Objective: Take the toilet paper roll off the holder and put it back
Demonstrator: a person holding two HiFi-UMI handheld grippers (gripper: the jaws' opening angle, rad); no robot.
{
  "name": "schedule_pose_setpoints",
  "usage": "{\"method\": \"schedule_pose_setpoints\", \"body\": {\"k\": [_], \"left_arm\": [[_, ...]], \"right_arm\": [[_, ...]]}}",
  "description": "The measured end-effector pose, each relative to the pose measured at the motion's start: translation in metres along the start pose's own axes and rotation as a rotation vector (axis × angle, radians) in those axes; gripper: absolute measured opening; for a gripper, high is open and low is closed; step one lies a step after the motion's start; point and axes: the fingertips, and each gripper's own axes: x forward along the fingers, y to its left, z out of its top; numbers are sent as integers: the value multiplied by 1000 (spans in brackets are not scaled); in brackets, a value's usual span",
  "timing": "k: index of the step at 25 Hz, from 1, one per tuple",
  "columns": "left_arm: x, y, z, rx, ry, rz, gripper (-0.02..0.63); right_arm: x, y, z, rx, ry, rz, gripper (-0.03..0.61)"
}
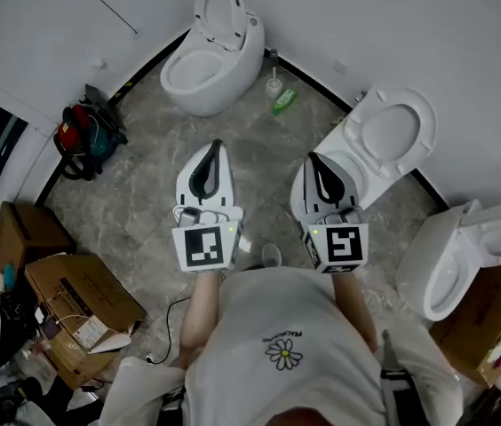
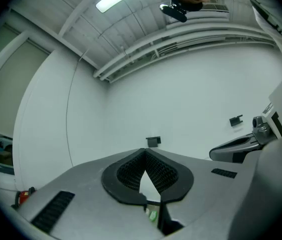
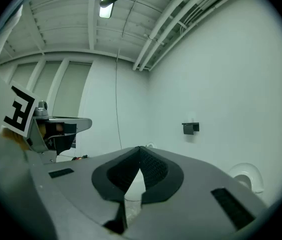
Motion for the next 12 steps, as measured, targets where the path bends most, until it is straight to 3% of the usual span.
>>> {"method": "schedule_pose_setpoints", "body": {"k": [12], "left_arm": [[10, 7, 7, -11, -39, 30, 17]], "right_arm": [[8, -20, 11, -56, -43, -46, 8]]}}
